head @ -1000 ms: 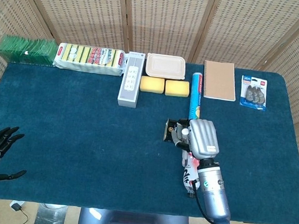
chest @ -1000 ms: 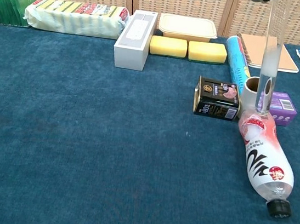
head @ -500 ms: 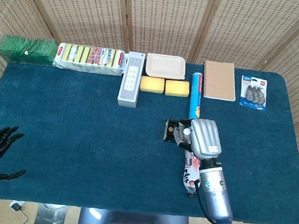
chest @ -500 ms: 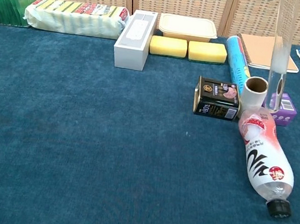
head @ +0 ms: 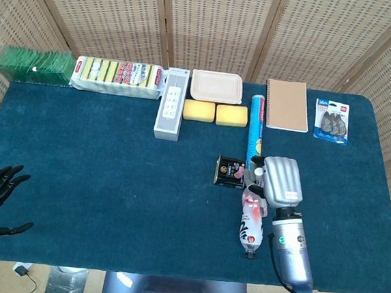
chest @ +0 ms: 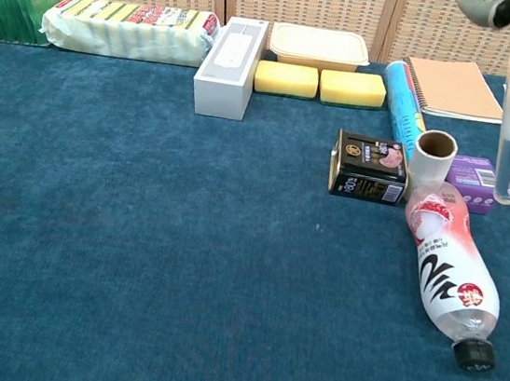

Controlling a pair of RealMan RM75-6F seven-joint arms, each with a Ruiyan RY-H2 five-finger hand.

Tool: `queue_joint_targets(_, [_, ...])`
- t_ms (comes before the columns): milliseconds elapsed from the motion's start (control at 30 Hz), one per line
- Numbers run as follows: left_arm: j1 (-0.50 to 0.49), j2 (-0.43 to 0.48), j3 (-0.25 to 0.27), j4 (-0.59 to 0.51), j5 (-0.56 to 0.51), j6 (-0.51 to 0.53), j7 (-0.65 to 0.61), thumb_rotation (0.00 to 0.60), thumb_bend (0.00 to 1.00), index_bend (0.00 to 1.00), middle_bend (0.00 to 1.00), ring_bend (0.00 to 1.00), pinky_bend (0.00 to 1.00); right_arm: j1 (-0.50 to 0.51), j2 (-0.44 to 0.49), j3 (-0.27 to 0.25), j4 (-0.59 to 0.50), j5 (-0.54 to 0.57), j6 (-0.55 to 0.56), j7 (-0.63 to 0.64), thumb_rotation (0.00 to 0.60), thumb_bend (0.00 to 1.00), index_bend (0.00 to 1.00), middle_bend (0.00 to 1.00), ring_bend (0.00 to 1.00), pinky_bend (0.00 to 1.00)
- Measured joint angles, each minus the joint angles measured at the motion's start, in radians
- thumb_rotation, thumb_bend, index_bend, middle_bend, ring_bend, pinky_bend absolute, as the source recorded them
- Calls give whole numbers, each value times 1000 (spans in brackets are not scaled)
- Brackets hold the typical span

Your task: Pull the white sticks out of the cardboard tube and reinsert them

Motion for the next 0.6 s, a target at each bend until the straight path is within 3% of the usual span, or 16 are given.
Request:
queue_joint_targets(233, [4, 3, -2, 5, -5, 17, -18, 452, 112, 106, 62, 24, 230, -12, 33, 143, 0, 19, -11, 1, 600, 447, 781, 977, 1000, 1000])
queue_joint_targets(300, [2, 1, -6, 6, -17, 5, -13, 452, 112, 107, 62, 24, 231, -17, 51, 133, -7, 11, -18, 1, 600, 447, 781, 978, 1000, 1000])
queue_joint_targets(433, [1, 3, -1, 3, -3, 2, -11, 449, 111, 106, 62, 24, 231, -17, 67, 53, 4, 19, -13, 5, 600, 446, 781, 978, 1000, 1000])
queue_joint_targets(600, [2, 2, -4, 8, -5, 15, -19, 450, 112, 106, 62, 25, 231, -28, 90, 29, 23, 61, -43, -20, 600, 446, 781, 978, 1000, 1000])
